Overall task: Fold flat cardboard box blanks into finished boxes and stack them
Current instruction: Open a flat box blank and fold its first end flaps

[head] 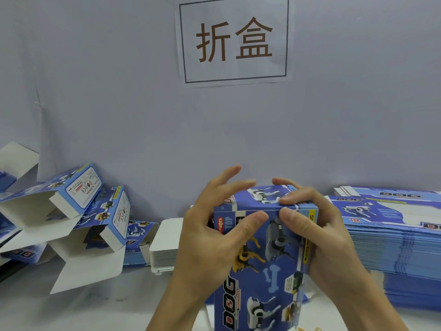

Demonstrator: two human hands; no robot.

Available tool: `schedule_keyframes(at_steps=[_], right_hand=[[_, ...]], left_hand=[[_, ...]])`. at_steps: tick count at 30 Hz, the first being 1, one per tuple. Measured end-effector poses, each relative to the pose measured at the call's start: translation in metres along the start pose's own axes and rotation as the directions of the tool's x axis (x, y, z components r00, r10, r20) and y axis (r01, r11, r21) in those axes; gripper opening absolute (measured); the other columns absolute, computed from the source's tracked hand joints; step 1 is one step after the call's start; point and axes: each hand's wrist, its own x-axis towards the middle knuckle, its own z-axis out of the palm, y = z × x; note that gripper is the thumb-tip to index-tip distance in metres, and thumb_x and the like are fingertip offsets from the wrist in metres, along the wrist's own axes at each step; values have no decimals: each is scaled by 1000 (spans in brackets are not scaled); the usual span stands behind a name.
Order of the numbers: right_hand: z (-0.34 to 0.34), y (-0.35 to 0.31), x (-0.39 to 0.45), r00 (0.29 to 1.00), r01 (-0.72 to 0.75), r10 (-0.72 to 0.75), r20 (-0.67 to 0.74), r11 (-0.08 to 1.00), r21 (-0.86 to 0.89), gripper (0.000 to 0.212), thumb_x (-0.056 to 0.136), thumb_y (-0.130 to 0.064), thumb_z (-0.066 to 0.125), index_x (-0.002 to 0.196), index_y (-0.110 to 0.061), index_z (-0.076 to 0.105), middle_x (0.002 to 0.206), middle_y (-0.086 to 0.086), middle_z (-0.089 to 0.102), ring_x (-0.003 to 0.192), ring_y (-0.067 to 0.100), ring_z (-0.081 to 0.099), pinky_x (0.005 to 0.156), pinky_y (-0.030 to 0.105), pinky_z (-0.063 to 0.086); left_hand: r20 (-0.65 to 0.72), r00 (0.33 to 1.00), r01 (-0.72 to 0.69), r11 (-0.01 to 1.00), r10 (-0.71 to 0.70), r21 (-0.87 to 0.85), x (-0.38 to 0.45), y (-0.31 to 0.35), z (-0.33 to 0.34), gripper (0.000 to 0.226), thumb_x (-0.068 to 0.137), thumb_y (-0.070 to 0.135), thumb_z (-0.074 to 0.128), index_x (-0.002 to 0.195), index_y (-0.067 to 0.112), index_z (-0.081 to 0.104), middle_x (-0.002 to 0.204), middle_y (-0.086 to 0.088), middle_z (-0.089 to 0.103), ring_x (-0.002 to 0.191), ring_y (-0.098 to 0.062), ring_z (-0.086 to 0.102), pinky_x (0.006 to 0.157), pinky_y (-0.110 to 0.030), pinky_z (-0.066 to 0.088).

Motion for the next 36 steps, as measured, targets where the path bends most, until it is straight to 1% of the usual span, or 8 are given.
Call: schedule_keyframes(at_steps=[6, 13, 17, 19, 26, 29, 32, 36], right_hand=[[1, 0, 1, 1000, -3, 3, 0, 1000, 12, 43, 54, -46, 94, 76, -18, 72, 137, -1, 60, 109, 34, 69, 71, 38, 60], [-2, -4, -2, 998, -55, 55, -11, 998, 39, 39, 52, -41, 96, 68, -17, 70, 136, 3, 62, 100, 38, 71, 67, 42, 60], [-5, -7, -2, 994, -53, 63, -88, 992, 111, 5, 67, -18, 72, 64, -20, 69, 132, 7, 65, 103, 40, 70, 72, 43, 62], [-5, -7, -2, 992, -48, 61, -106, 992, 118, 14, 73, -16, 62, 62, -21, 69, 131, 7, 66, 102, 39, 70, 71, 41, 62], [-3, -5, -1, 993, -71, 79, -88, 993, 92, 7, 64, -26, 74, 65, -20, 70, 130, 6, 66, 107, 41, 68, 68, 41, 62], [-6, -9, 0, 997, -57, 59, -39, 997, 54, 15, 63, -30, 80, 71, -20, 73, 132, 4, 65, 105, 37, 70, 67, 40, 61], [-3, -14, 2, 996, 51, -39, 79, 987, -150, 42, 65, -52, 87, 97, -26, 75, 130, 1, 66, 112, 32, 68, 76, 45, 61], [9, -12, 8, 934, 238, -328, -144, 869, -434, 37, 77, -54, 69, 112, -44, 63, 120, -12, 66, 116, 10, 61, 94, 35, 47]], left_hand=[[-21, 999, 27, 996, -29, -87, 0, -1, 1, 16, 74, 27, 75, 89, 22, 78, 133, 13, 64, 117, -14, 66, 70, -35, 63], [-2, 1000, 19, 998, -19, -58, -1, -1, 0, 17, 76, 21, 76, 93, 23, 78, 137, 16, 60, 124, -7, 60, 71, -31, 63], [-1, 1000, 31, 990, -31, -135, -1, 2, 0, 23, 79, 19, 83, 97, 27, 72, 142, 11, 57, 126, -12, 59, 77, -36, 62], [-2, 1000, 12, 992, -12, -126, 0, 3, 1, 13, 79, 21, 78, 88, 26, 70, 138, 7, 61, 122, -19, 62, 75, -40, 62], [-7, 1000, 20, 998, -21, -64, 0, 5, -4, 20, 80, 26, 81, 76, 23, 62, 133, 11, 65, 122, -10, 61, 73, -37, 62], [95, 986, 127, 987, -137, 97, 4, 16, -13, 27, 68, 45, 80, 85, 37, 61, 133, 24, 59, 117, -11, 65, 77, -38, 62], [215, 930, 235, 933, -297, 271, 8, 24, -30, 70, 56, 55, 84, 119, 50, 53, 119, 28, 62, 92, -11, 74, 70, -26, 62], [-176, 973, 185, 962, -150, 203, 17, 16, -46, 64, 63, 55, 82, 118, 29, 65, 104, 3, 75, 86, -16, 74, 71, -31, 60]])
